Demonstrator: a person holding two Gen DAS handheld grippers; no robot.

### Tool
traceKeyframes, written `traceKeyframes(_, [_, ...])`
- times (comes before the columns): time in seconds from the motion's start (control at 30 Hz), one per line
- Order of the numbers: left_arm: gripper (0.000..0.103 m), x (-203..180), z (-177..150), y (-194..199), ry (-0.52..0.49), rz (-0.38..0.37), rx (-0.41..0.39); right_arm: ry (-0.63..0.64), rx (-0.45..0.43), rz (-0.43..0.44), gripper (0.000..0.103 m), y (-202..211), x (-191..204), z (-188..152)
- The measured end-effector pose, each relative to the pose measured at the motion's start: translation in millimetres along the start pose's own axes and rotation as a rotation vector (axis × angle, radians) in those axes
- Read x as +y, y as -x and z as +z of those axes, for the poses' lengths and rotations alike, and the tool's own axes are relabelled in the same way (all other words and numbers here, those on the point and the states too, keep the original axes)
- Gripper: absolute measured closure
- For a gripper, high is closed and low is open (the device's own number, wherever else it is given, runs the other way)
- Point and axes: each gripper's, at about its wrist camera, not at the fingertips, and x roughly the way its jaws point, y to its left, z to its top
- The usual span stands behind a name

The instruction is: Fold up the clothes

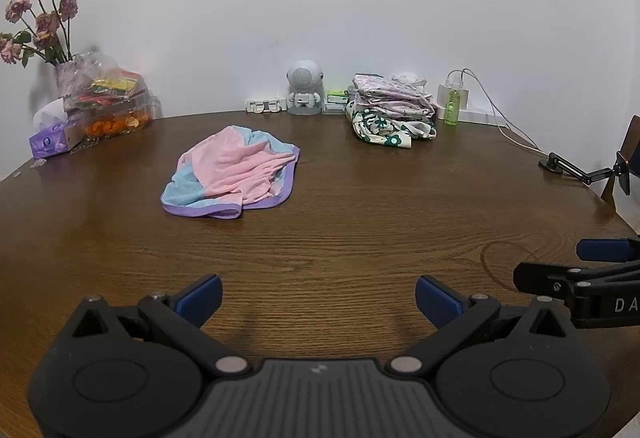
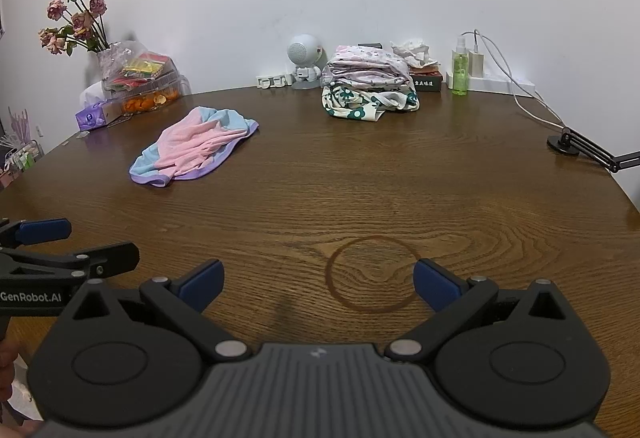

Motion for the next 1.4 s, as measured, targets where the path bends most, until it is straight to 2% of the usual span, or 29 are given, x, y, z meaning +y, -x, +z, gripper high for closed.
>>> traceKeyframes(1.4, [0.000,5.2,0.5,-0.7,0.022,-0.028,-0.001,0.006,0.011,0.014,0.000,0.5,1.6,4.5])
